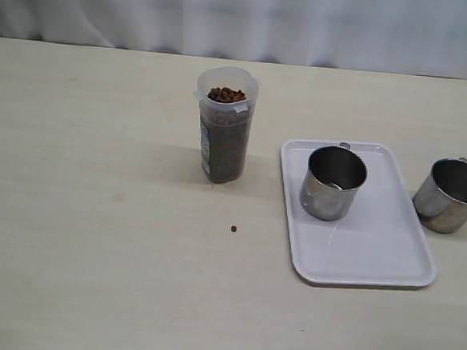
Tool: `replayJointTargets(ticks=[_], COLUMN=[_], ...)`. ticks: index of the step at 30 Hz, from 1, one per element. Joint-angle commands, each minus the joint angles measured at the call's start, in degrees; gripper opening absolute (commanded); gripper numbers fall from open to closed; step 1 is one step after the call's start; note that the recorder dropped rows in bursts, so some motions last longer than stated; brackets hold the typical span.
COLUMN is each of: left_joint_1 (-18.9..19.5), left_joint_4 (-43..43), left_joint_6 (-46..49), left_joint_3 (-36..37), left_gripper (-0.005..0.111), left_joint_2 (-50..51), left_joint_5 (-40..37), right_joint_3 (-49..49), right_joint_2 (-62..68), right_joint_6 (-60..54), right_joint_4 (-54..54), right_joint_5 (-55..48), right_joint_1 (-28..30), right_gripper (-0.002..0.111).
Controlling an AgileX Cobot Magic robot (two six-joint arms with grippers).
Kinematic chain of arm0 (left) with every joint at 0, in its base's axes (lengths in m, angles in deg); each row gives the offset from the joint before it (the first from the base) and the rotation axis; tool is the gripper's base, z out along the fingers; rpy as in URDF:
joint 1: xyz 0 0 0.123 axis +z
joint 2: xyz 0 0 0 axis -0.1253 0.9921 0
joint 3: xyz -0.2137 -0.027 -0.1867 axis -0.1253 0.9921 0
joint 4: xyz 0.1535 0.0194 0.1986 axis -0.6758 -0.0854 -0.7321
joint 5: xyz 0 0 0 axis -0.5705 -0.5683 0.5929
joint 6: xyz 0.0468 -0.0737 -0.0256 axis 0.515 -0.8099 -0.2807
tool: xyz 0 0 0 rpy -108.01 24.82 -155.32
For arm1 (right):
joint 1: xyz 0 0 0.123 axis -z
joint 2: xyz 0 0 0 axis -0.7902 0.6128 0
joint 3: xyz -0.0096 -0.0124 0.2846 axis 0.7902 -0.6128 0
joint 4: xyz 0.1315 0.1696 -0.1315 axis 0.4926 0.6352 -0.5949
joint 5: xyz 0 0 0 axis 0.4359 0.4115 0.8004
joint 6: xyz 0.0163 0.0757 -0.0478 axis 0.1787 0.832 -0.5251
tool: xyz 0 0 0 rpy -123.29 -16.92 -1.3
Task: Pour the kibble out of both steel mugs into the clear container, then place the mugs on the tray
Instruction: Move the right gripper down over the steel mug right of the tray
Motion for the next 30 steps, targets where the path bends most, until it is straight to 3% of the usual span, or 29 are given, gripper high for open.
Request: replayJointTargets(ticks=[1,3,6,7,12,19,30], left_joint_1=[-0.11,-0.11,-0.11,-0.11,-0.11,-0.11,-0.11], left_joint_4=[-0.28,-0.28,-0.28,-0.28,-0.28,-0.28,-0.64], left_joint_6=[0.15,0.15,0.15,0.15,0.15,0.15,0.15], left_joint_3=[0.18,0.18,0.18,0.18,0.18,0.18,0.18], left_gripper=[0.0,0.0,0.0,0.0,0.0,0.0,0.0], left_joint_2=[-0.18,-0.18,-0.18,-0.18,-0.18,-0.18,-0.18], left_joint_5=[0.47,0.47,0.47,0.47,0.47,0.47,0.22], right_joint_3=[1.46,3.53,7.16,8.89,15.79,23.92,29.23], right_joint_2=[11.01,15.62,22.11,24.67,33.3,43.6,54.96], right_joint_6=[5.38,4.86,4.74,4.46,-1.51,-14.61,-14.42], right_joint_4=[-11.68,-11.68,-10.9,-10.0,-5.51,9.28,10.1], right_joint_5=[0.64,1.58,2.66,2.42,0.93,-1.55,-2.19], right_joint_1=[-0.15,-0.15,-0.15,-0.15,-0.15,-0.15,-0.03], right_gripper=[0.026,0.05,0.099,0.11,0.109,0.108,0.108])
